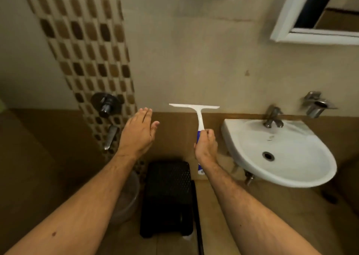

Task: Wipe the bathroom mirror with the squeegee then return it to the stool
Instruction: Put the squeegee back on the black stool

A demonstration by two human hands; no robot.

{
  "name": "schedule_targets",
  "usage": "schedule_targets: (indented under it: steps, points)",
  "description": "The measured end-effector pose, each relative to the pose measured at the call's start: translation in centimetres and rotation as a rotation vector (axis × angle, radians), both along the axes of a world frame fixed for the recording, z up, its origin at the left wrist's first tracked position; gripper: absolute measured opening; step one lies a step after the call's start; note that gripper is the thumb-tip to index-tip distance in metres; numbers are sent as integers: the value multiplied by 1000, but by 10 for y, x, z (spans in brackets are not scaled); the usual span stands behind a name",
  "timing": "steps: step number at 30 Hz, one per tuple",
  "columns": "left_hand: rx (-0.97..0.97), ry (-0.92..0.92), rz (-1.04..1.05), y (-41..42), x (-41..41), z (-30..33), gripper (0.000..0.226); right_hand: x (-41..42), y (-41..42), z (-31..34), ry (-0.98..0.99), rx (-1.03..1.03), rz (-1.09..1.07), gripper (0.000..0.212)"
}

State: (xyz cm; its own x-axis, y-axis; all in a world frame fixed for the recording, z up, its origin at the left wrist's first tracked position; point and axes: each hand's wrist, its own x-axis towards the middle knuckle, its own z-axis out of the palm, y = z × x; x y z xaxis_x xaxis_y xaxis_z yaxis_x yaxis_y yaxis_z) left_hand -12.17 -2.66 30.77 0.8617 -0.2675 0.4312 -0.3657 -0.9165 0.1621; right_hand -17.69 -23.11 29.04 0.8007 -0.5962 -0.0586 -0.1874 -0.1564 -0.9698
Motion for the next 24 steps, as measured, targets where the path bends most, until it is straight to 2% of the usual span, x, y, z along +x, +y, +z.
schedule_targets:
  steps: [8, 12, 19, 24]
  points:
    - [68, 208, 75, 49, -19, -94, 60, 14, 36, -99, 221, 177, 148, 20]
    - [96, 298, 85, 58, -11, -140, 58, 27, 39, -157, 330, 161, 214, 17]
    - [176, 412, -23, 54, 37, -223, 68, 54, 43, -255, 454, 33, 146, 32]
    - [93, 458, -45, 49, 87, -288, 56, 82, 51, -318, 475, 58, 65, 26]
